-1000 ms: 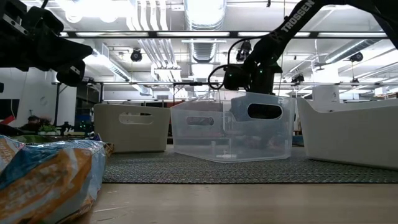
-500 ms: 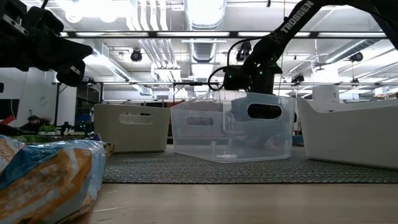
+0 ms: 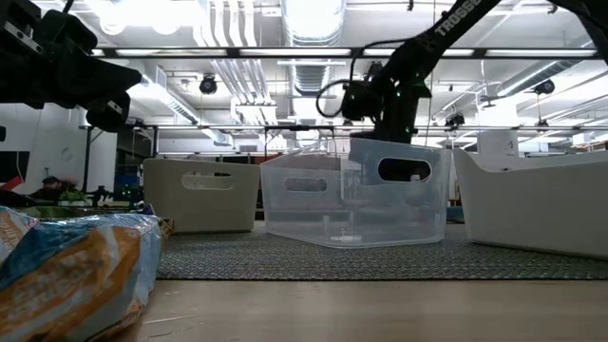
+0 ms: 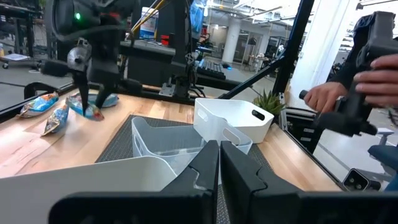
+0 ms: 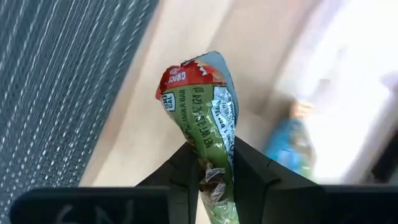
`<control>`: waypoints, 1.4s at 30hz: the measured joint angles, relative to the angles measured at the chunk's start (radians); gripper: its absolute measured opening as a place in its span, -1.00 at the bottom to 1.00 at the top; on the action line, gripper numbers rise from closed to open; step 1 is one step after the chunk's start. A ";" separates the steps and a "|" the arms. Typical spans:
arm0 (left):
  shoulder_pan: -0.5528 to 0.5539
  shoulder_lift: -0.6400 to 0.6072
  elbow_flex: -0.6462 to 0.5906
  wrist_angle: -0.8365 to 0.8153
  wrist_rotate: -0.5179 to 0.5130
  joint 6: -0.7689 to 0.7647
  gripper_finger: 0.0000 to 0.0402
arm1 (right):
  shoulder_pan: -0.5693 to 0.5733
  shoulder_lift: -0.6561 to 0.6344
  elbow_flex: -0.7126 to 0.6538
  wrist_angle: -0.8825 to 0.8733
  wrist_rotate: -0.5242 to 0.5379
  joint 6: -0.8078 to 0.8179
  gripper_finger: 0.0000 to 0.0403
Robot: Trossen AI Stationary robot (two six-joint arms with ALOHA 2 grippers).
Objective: Pick and place Granola Bars by type
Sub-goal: Put the red granola bar into the gray bin
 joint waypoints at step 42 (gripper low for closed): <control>0.000 0.000 0.000 0.000 0.000 0.000 -1.00 | 0.295 -0.056 0.344 0.223 -0.041 0.351 -0.70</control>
